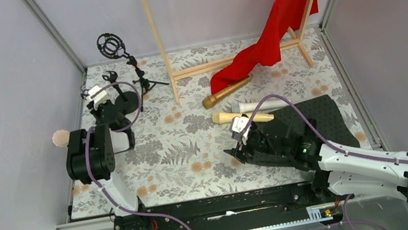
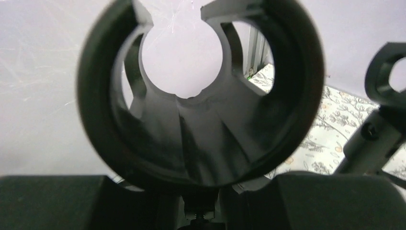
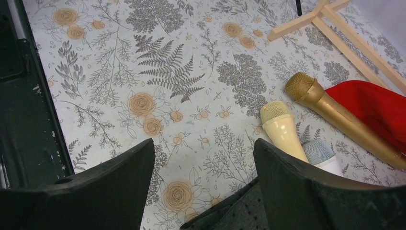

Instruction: Attach the microphones to the stand

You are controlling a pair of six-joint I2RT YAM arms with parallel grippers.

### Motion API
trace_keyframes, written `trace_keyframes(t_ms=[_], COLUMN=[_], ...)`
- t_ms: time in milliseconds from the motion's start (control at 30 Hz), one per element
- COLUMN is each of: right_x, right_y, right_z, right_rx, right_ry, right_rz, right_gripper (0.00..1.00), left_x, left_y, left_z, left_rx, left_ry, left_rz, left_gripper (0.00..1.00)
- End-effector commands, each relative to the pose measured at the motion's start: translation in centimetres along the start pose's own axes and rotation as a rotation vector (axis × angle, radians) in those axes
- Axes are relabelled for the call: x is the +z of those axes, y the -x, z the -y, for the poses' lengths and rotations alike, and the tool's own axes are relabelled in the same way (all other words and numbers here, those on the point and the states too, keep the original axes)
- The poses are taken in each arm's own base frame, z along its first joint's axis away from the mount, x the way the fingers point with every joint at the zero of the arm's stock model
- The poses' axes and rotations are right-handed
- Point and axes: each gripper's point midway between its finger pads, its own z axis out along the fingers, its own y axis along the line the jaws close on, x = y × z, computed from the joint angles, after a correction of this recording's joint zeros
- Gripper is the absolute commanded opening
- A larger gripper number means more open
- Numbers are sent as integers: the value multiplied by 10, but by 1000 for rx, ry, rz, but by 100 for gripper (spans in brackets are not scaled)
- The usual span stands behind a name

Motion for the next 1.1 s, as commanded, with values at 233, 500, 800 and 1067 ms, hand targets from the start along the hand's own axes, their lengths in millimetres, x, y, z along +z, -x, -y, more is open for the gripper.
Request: trace_keyframes(t_ms=[233, 500, 800, 1067], right_x=[-12, -24, -20, -2], right_y=[40, 30, -9, -35], right_z=[13, 52, 57, 60], right_rx=[40, 155, 133, 66], right_ry=[-64, -302, -284, -60], right_rz=[137, 17, -311, -511], right_gripper=[81, 81, 83, 84], left_x=[-57, -119, -186, -250], left_y=[64, 85, 122, 126], left_z=[1, 31, 65, 106], left_rx=[-125, -291, -472, -495], left_ry=[-97, -350, -646, -970], left_rz=[28, -44, -83, -230], left_gripper=[9, 0, 0, 0])
